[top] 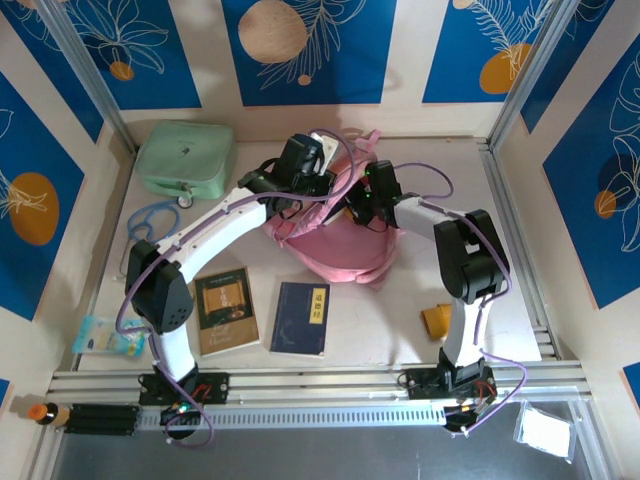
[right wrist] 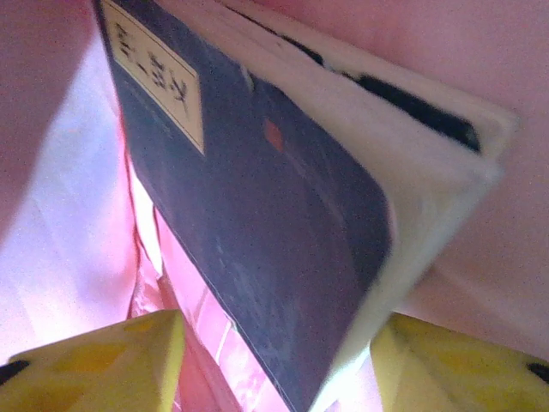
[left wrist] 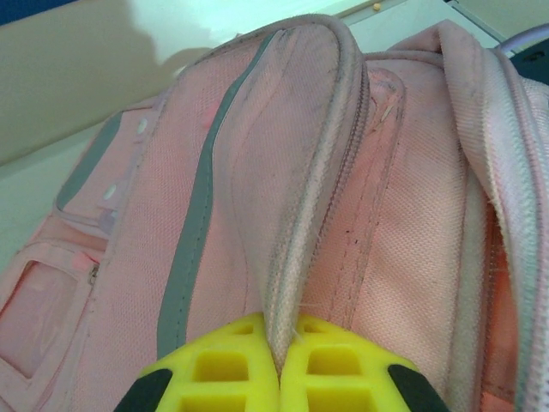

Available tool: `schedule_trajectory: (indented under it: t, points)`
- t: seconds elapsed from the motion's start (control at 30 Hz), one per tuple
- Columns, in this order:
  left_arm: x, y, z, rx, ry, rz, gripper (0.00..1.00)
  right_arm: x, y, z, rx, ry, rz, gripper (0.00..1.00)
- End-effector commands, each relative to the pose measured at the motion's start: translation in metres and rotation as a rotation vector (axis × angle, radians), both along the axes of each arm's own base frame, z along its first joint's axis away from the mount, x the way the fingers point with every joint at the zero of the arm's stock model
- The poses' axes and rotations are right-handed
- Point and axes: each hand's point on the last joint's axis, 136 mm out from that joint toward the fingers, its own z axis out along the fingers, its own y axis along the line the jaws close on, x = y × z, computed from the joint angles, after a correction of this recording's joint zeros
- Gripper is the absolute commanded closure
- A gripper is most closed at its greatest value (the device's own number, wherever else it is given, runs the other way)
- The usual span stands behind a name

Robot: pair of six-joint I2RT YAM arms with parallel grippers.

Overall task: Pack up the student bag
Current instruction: Place the book in the student bag, then close the student bag at the top-center of the table, then move the student bag to the top-center of the table.

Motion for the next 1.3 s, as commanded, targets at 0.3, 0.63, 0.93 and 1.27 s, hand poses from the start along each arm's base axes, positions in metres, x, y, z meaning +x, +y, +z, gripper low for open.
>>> schedule_trajectory:
  t: [0.3, 0.63, 0.93, 1.27]
  points:
    - [0.013, 0.002, 0.038, -0.156, -0.096, 0.014, 1.00, -0.075, -0.061, 0.017, -0.114, -0.031, -0.001, 0.30]
    - [0.005, -0.025, -0.045, -0.178, 0.145, -0.049, 0.95, -0.122, -0.141, 0.045, -0.377, -0.138, -0.183, 0.27]
    - [-0.003, 0.030, -0.091, -0.354, 0.349, 0.212, 0.16, -0.113, -0.144, 0.065, -0.426, -0.175, -0.168, 0.19]
    - [-0.021, 0.075, -0.163, -0.449, 0.557, 0.404, 0.13, -0.103, -0.116, 0.056, -0.376, -0.154, -0.097, 0.19]
